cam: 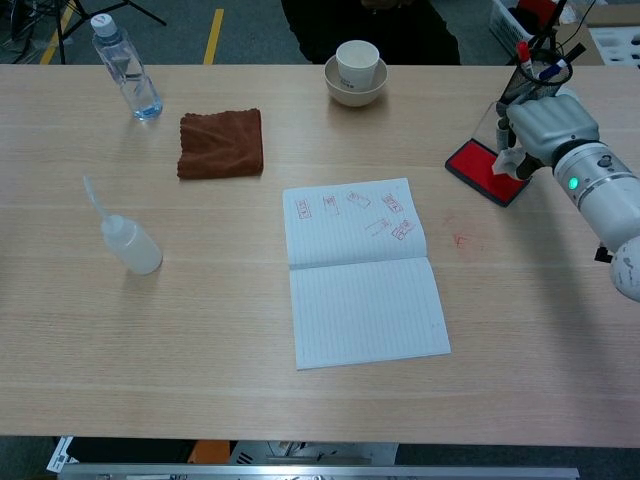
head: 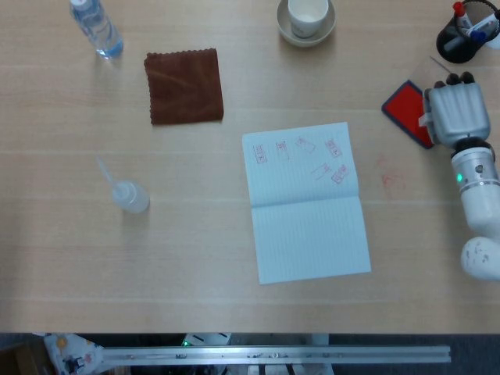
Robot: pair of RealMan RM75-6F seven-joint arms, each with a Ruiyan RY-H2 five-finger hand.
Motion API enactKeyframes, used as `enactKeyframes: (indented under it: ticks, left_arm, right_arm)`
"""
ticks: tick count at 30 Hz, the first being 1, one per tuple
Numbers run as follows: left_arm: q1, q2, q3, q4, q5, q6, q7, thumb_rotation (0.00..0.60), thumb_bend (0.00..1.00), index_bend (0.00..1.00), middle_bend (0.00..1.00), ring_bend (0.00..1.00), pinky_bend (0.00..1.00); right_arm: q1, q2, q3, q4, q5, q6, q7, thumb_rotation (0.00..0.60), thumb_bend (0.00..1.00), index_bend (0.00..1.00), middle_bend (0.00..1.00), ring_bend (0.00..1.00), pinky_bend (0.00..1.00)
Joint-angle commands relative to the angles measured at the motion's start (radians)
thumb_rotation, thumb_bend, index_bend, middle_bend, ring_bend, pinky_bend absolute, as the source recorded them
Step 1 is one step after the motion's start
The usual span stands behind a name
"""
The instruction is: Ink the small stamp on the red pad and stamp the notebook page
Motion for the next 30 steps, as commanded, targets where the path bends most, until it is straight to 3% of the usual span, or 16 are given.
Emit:
enactKeyframes:
  ticks: [1, 30]
  left_arm:
    - [0.0, 0.0, 0.0, 0.0, -0.001, 0.0, 0.0, 0.6, 0.34, 0.12, 0.1, 0.02, 0.05]
    - [-0.003, 0.0, -0.001, -0.004, -0.009, -0.011, 0.013, 0.6, 0.34, 0.12, 0.1, 0.02, 0.05]
  right_arm:
    - [0.006, -0.015, -0.002, 0.017, -0.004, -0.007, 0.006, 0.6, 0.35, 0.63, 0.44, 0.24, 0.21]
    - [0.011, -0.062, -0.005, 0.1, -0.018, -0.029, 0.027, 0.6, 0.35, 0.63, 0.44, 0.24, 0.21]
